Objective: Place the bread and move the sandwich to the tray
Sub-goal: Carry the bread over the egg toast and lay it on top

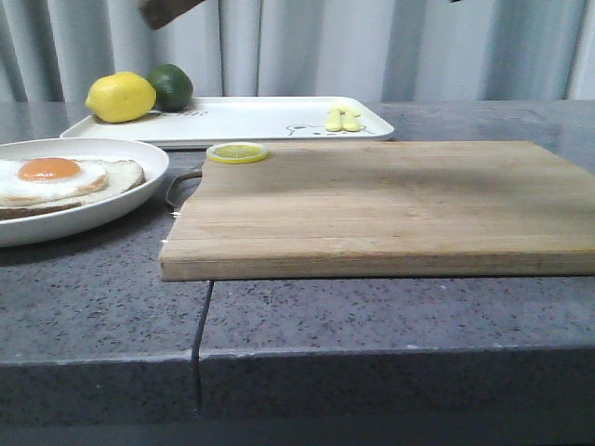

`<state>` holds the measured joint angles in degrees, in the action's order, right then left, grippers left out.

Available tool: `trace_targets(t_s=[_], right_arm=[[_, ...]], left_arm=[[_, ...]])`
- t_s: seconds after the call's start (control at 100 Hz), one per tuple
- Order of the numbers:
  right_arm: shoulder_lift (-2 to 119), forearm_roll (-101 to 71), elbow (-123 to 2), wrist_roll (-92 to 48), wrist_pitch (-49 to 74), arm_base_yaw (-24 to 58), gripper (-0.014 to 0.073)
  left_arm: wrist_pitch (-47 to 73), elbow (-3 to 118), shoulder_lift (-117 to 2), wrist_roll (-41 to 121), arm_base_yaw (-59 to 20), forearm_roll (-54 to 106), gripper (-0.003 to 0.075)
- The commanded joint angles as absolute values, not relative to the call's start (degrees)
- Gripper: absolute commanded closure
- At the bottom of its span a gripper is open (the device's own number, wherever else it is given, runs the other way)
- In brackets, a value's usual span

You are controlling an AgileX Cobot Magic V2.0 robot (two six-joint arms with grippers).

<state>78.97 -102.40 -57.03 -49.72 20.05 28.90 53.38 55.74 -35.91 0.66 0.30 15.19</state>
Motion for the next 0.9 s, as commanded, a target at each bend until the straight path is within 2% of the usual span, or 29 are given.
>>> trace_targets(t_s=[0.0,0.48,0.89], right_arm=[[80.9,-105.2,-62.1,-50.7,19.9,32.0,0.0702],[98.7,-107.8,-76.0,-50.7,16.8,42.3,0.0702],[101.9,-107.7,-76.8,-50.6,14.7,44.2,0.0702]], left_arm=[[49.2,57.1,-36.0,0.5,0.3,16.5,0.0102],[49.2,57.1,-36.0,0.5,0.3,16.5,0.0102],[49.2,57.1,-36.0,0.5,0.3,16.5,0.0102]])
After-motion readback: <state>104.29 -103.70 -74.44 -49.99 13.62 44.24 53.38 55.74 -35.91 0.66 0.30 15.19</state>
